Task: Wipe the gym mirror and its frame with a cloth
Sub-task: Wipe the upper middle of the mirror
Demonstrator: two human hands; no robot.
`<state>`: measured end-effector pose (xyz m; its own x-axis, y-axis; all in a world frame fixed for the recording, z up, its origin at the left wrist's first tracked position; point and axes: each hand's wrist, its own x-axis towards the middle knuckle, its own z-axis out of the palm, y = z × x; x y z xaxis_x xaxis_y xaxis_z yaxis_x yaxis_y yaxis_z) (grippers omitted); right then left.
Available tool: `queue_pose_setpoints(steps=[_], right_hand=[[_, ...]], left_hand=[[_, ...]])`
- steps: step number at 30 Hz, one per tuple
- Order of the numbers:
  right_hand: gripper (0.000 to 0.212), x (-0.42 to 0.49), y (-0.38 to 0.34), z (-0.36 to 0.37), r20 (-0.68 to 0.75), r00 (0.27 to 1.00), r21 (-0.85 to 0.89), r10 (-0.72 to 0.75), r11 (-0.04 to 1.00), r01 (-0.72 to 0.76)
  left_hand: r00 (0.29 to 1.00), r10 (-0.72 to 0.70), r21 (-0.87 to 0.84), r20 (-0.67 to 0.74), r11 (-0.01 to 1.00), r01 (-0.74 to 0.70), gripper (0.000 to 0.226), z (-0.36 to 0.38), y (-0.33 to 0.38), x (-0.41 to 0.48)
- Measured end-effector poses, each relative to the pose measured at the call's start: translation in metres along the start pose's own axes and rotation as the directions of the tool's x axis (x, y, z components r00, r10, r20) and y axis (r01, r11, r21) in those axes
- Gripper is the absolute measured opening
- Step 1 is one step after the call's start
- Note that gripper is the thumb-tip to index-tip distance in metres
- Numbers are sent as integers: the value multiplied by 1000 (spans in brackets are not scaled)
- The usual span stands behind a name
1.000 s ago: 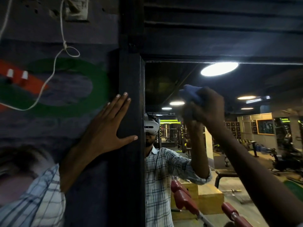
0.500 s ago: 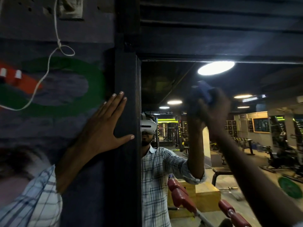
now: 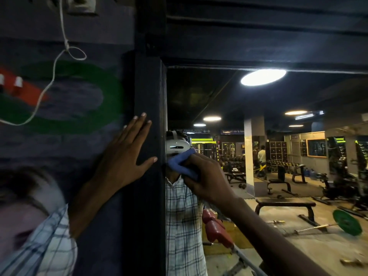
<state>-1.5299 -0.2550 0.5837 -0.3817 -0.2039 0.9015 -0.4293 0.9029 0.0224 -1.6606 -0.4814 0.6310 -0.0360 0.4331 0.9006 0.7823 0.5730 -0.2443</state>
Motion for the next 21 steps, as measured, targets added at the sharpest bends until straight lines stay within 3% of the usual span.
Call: queue_pose_setpoints(steps=[3,5,7,10,13,16,19,21], right_hand=[[23,-7,-12,-4,-146,973,196,178,969,-148],[16,-25,-23,-7,-197,915,357,352,895,-268],[7,-54,-37,-9,-186,863,473,470,812,-341],[14,-107,-67,-15,-65,775,676,628,599,-429],[23,-152,-90,-16,41,682,763,730,418,-493],[22,-186,-101,-14,131,576,816,807,242,-525],[61,-216,-104,-9,199,480,809,854,134,-573],[74,-233,-101,-4,202,408,804,890,88,-588]], left_hand=[[1000,-24,-94,-15,995,22,87,-6,16,-11],[998,-62,-276,-34,960,50,69,-14,38,-27],[995,-101,-481,23,871,100,55,-20,68,-49],[971,-160,-637,176,734,236,47,-22,114,-92],[916,-189,-772,353,494,400,36,-11,152,-132],[843,-166,-801,511,262,538,34,2,185,-164],[764,-189,-755,617,131,642,37,16,210,-189],[710,-198,-725,676,-11,688,37,22,221,-202]])
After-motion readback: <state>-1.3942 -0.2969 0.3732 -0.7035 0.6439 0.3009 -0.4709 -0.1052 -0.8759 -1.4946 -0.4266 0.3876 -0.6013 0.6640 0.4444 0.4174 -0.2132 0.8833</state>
